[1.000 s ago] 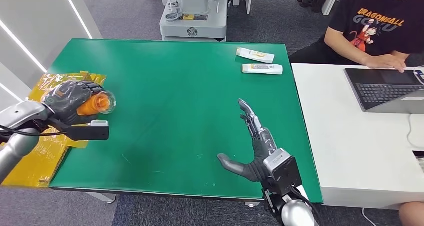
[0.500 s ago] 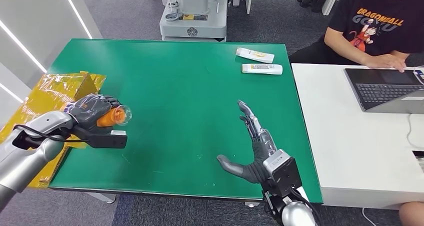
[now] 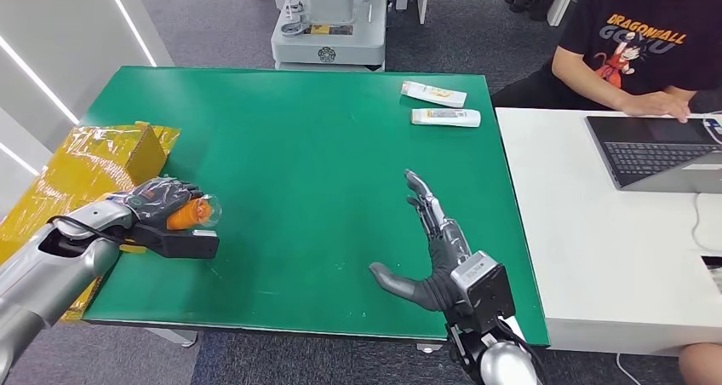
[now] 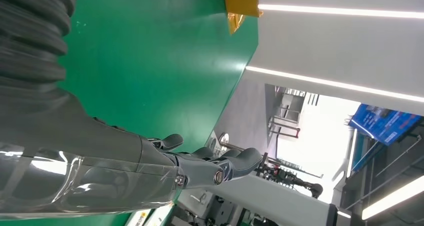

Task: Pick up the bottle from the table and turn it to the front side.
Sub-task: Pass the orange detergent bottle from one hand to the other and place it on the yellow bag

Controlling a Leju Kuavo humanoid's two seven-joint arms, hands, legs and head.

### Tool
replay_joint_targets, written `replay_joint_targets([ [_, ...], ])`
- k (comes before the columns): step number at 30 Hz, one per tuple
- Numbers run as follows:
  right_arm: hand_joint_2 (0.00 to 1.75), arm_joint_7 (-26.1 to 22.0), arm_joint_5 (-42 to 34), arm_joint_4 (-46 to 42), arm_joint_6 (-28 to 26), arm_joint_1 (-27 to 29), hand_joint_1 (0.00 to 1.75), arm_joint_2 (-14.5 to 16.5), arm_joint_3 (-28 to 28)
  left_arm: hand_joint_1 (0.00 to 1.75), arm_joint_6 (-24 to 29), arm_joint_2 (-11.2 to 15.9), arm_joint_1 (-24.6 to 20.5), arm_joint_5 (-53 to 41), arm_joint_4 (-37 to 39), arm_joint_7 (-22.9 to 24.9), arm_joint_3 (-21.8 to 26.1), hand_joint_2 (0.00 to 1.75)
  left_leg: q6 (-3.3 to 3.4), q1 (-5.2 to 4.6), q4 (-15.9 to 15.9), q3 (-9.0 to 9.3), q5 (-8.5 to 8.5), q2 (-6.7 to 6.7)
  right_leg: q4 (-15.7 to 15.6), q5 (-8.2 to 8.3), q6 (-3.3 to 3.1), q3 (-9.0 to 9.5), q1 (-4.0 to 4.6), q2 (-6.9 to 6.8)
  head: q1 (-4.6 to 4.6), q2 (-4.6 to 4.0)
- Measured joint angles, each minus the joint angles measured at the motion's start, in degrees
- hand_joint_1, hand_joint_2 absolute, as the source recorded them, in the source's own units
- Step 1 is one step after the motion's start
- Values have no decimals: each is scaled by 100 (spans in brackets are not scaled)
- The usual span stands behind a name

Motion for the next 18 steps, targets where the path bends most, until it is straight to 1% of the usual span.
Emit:
replay_joint_targets([
  [3, 175, 0, -53, 1, -3, -5, 0, 2, 0, 175, 92, -35, -8, -44, 116, 53, -20, 175, -1, 0, -1, -1, 1, -1, 2, 0, 0, 1, 0, -1, 0, 0],
  [6, 175, 35, -166, 6, -13, -54, 0, 53, 0, 175, 495, -79, 20, -186, 375, 171, -31, 175, -4, 0, -2, -1, 2, 3, 4, 0, -1, -1, 0, 3, -1, 0],
  [9, 175, 80, -184, 15, -56, -115, 0, 137, 0, 175, 824, -161, 54, -268, 733, 172, -31, 175, -7, 0, -2, 0, 5, -1, 5, 0, -1, -2, 0, 1, -2, 0],
  [14, 175, 104, -189, 60, -72, -164, 0, 209, 2, 175, 989, -295, 96, -356, 1200, 201, -31, 175, -9, 1, -4, -1, 6, -3, 7, 1, -2, -2, 0, 0, -1, 0],
  [18, 175, 114, -203, 97, -51, -182, 0, 248, 5, 175, 1028, -353, 110, -379, 1429, 205, -30, 175, -9, 1, -4, -2, 6, -5, 7, 1, -2, -2, 0, -1, -1, 0],
])
